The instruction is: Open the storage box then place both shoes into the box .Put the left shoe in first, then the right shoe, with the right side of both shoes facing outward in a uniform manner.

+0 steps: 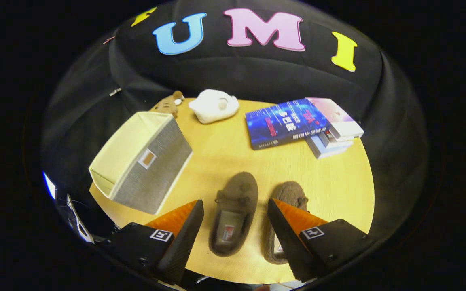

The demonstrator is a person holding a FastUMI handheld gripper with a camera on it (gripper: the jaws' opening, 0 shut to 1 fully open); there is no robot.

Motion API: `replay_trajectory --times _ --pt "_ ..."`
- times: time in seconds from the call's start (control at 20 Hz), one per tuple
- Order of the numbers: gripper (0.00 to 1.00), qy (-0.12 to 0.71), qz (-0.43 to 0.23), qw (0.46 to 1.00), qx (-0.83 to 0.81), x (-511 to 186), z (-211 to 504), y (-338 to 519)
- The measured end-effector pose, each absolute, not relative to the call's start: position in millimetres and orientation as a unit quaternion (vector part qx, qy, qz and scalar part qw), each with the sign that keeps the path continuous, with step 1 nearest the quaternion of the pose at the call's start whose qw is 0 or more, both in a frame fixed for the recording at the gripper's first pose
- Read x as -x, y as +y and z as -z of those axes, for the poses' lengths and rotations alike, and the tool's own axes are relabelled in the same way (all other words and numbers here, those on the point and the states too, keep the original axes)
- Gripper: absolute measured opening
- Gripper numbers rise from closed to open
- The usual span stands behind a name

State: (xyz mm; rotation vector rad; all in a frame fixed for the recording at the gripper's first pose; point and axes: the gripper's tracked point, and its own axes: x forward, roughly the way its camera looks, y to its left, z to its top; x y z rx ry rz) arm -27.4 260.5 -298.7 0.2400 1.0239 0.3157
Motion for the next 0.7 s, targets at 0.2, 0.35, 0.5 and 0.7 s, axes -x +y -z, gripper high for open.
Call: replay_trajectory --times 0.2,0.35,0.5,0.7 --pt "0.99 0.527 -0.133 0.834 -0.096 43.5 344.0 261.0" --pt "0.96 0.55 -0.13 0.817 -0.115 47.5 370.0 270.2" --pt "0.76 0.562 -0.112 0.813 -0.105 42.8 393.3 265.9" --pt "0.62 0.569 -0.098 0.81 -0.102 33.4 413.1 267.9"
